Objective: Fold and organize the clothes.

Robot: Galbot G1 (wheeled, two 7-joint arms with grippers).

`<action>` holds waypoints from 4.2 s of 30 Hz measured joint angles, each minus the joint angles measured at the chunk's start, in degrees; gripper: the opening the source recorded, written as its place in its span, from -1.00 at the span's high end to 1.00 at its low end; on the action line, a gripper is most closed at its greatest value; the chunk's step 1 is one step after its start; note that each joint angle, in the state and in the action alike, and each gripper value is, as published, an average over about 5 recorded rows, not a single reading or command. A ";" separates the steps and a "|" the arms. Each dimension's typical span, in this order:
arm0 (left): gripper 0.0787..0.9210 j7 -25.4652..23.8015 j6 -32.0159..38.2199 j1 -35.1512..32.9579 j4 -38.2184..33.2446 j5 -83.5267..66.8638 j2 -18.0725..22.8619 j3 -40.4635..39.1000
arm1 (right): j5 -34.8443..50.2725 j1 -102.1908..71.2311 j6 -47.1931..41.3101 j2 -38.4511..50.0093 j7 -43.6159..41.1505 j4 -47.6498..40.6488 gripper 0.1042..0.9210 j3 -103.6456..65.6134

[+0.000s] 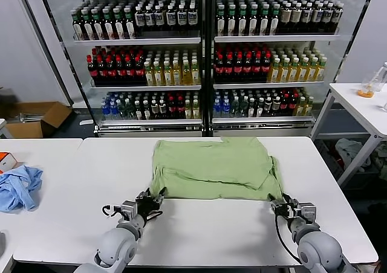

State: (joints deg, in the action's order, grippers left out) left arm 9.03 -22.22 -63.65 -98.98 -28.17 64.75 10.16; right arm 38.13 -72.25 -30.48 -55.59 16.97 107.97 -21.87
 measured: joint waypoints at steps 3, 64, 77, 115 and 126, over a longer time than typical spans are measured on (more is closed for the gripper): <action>0.60 -0.41 -0.31 -0.09 -0.11 -0.81 -0.26 0.08 | 0.26 -0.21 -0.05 0.04 -0.09 0.10 0.61 -0.09; -0.64 2.32 -1.82 -22.69 -24.12 -5.40 -9.47 15.35 | -1.02 -7.83 -0.86 6.91 2.38 17.54 -0.73 -5.56; -0.77 3.70 -3.23 -2.19 -8.55 -5.59 -7.98 4.61 | 2.36 20.28 -2.04 3.39 3.28 -3.08 -0.76 11.90; -0.09 2.55 -3.99 14.61 10.88 -6.77 -4.37 -5.41 | 4.76 46.66 -2.35 -12.52 0.37 -43.08 -0.60 27.65; 0.67 1.12 -3.37 13.95 10.54 -8.44 -4.79 -5.09 | 5.98 45.54 -2.32 -11.74 -0.80 -41.65 0.16 27.69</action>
State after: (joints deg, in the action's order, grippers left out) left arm 10.14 -25.59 -49.69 -88.44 -36.61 59.96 5.07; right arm 44.11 -26.71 -32.80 -67.33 16.17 66.32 5.82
